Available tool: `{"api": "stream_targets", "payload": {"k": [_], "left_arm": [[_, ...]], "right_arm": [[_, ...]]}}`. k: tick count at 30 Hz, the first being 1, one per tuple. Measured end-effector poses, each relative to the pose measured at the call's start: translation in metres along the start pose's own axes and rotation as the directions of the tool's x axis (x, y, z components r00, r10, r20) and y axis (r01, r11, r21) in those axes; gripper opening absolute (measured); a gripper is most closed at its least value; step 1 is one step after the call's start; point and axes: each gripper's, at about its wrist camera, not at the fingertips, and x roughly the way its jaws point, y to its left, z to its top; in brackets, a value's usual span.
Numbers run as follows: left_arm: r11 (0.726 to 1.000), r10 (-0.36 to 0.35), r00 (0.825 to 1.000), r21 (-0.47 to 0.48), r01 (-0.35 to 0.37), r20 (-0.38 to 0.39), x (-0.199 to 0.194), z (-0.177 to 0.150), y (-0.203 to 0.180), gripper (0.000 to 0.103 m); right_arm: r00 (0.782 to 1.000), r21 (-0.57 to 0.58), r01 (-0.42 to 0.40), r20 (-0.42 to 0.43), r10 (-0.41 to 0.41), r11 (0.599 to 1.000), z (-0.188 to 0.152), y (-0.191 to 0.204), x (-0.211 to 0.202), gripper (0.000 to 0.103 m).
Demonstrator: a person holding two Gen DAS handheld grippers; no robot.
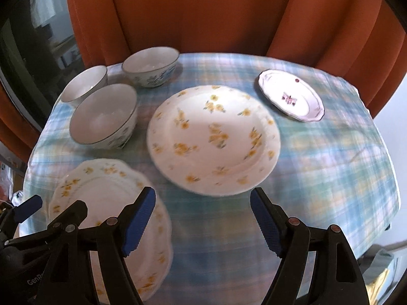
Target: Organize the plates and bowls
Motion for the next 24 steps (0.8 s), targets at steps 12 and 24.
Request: {"api": "stream_targets", "payload": {"k": [12,24], "left_arm": [[0.996,0.063,0.998,-0.070,-0.062,0.013,0.019,0.018,-0.067,0.096],[0.990,0.114,0.994,-0.084,-0.113,-0.002,0.074,0.040,-0.117,0.089]], "right_arm": [[0.995,-0.018,-0.102,-0.007,0.102,0.995,0.038,-0.073,0.027,0.080],[0.984,-0.066,-0.178,-0.041,0.176,0.982,0.074,-0.102,0.086,0.080]]}}
